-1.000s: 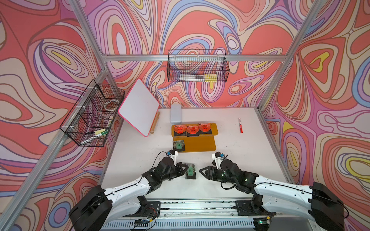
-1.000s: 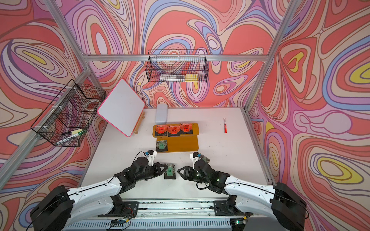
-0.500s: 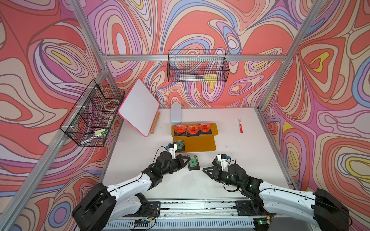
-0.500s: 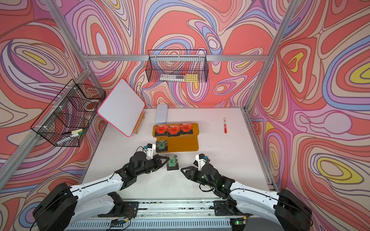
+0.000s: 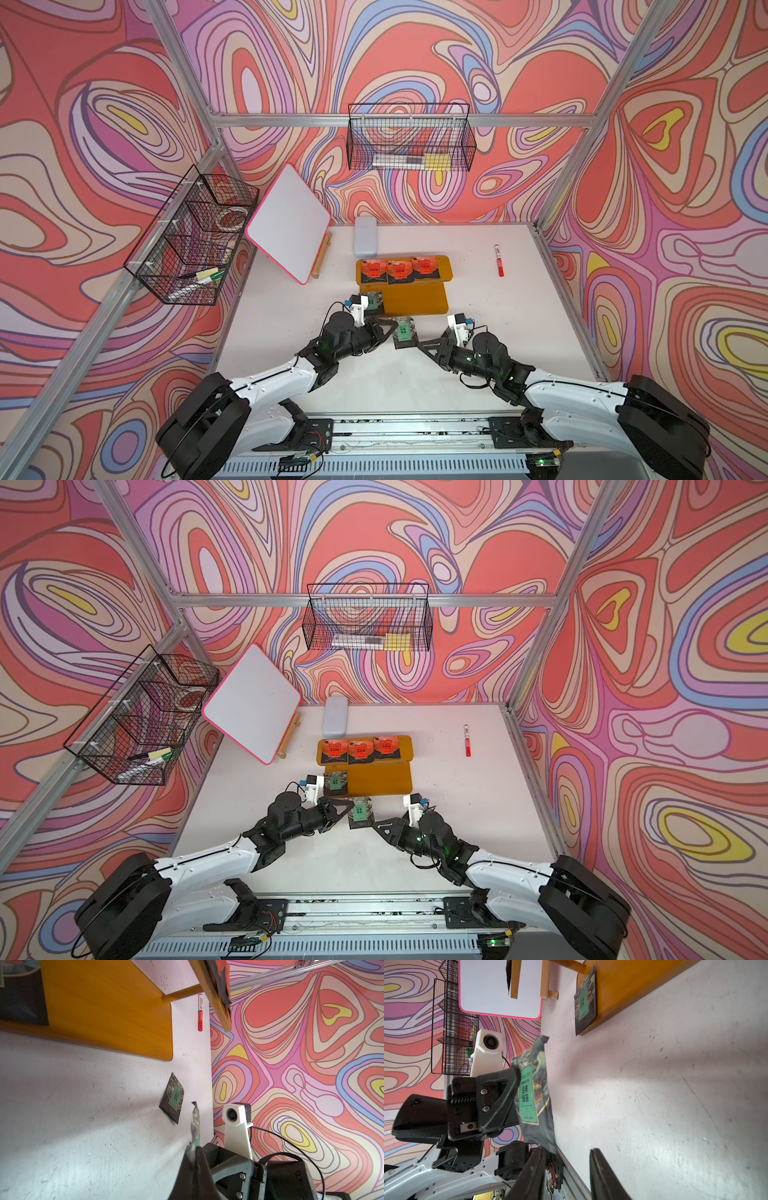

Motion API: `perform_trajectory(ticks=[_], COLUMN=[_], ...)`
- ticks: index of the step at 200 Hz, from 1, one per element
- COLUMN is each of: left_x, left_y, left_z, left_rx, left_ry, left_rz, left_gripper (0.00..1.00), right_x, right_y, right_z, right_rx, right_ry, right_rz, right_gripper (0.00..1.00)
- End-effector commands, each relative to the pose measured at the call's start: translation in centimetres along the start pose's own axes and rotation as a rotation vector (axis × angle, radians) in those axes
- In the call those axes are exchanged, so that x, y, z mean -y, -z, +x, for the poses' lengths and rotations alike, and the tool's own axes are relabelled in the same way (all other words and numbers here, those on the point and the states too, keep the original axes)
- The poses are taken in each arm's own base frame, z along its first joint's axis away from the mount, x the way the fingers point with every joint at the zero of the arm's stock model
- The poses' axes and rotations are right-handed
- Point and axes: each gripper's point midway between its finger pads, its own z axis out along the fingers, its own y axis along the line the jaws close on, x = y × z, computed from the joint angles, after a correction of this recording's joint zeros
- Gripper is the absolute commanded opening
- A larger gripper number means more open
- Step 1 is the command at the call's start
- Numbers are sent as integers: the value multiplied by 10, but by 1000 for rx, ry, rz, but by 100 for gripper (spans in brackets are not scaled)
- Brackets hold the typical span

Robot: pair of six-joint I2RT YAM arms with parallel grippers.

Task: Place the tea bags on the shelf by color
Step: Pick up the tea bag from the center of the board.

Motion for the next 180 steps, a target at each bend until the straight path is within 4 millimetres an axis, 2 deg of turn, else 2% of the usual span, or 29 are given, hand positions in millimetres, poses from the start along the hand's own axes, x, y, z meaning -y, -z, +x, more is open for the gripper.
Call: perform_trajectory(ticks=[1, 67, 149, 180], left_x=[16, 14, 12, 10], left_y=[2, 3, 3, 3], left_z=[-6, -8, -8, -8], left_rx=[18, 23, 22, 25], left_ry=[-3, 15, 20, 23], left_rz=[64, 78, 76, 72], left_gripper=[0, 0, 0, 0], right_x=[-25, -33, -37, -39], right_y=[-5, -12, -7, -8], right_z=[-8, -12, -20, -20], right_rx=[8, 11, 52, 53], right_ry=[17, 11, 19, 23], right_rz=[-76, -108, -113, -114], right_gripper=[34, 23, 20, 12])
